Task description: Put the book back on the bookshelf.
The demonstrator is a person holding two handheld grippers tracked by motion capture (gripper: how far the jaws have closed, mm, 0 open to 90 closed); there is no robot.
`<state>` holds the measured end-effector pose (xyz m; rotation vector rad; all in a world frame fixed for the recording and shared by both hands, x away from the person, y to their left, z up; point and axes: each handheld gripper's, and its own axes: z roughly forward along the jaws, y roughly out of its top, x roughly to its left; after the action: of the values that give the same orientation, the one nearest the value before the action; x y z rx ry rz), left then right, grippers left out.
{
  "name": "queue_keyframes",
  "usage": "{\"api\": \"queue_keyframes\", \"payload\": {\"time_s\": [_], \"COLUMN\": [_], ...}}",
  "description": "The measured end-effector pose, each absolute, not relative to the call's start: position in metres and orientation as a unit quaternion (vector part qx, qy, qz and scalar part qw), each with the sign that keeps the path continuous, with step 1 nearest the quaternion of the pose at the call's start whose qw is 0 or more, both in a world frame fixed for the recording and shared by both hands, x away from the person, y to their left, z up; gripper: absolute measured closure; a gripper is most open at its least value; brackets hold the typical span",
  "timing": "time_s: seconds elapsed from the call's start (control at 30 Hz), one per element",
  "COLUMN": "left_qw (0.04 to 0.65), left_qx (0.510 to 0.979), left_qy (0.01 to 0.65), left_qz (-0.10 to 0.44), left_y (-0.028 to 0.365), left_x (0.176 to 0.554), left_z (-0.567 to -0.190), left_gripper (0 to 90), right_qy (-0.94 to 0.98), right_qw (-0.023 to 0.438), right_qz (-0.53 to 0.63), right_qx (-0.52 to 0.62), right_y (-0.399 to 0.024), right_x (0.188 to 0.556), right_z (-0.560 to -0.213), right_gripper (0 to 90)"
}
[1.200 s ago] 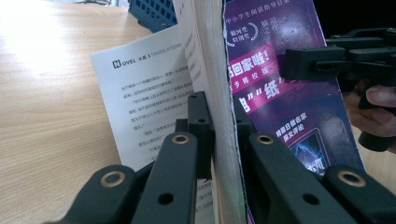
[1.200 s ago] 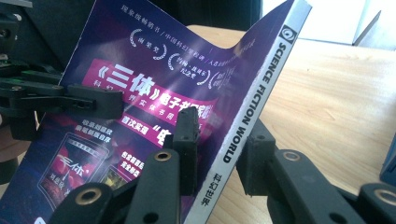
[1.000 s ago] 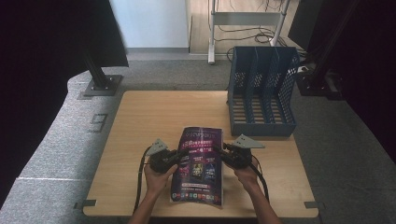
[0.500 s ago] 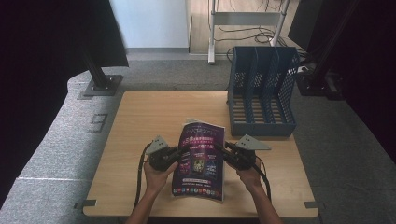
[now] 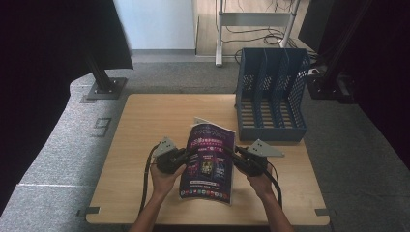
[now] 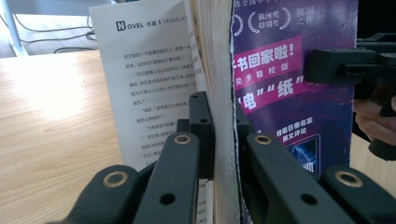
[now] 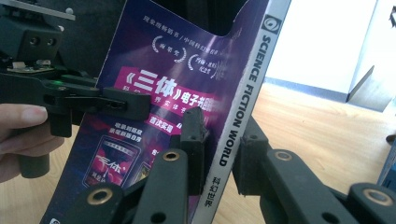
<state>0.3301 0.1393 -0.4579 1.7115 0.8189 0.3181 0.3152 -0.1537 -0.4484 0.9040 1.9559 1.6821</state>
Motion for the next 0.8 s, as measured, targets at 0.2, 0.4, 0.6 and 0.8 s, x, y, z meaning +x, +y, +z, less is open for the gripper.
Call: {"api": "queue_keyframes", "payload": {"time_s": [0.2,0.4,0.6,0.8], "left_qw": [0.571,0.57,0.569,0.569], "left_qx": [0.731,0.73,0.731,0.73], "left_qy": [0.346,0.349,0.35,0.348], "left_qz": [0.139,0.141,0.142,0.148], "left_y": [0.1363,0.1343,0.1342,0.1332], "left_x": [0.3319,0.3313,0.332,0.3359], "left_z": [-0.4538,-0.4554,-0.4558,-0.4529], "left_gripper": [86.0,86.0,86.0,85.9], "right_qy": [0.697,0.7,0.7,0.698], "right_qw": [0.208,0.211,0.211,0.22], "right_qz": [0.606,0.604,0.604,0.609], "right_qx": [0.321,0.318,0.317,0.306], "right_y": [-0.1557,-0.1572,-0.1568,-0.1534], "right_x": [0.313,0.3131,0.3128,0.3093], "right_z": [-0.4451,-0.4467,-0.4466,-0.442], "right_gripper": [76.6,76.6,76.6,77.0]}}
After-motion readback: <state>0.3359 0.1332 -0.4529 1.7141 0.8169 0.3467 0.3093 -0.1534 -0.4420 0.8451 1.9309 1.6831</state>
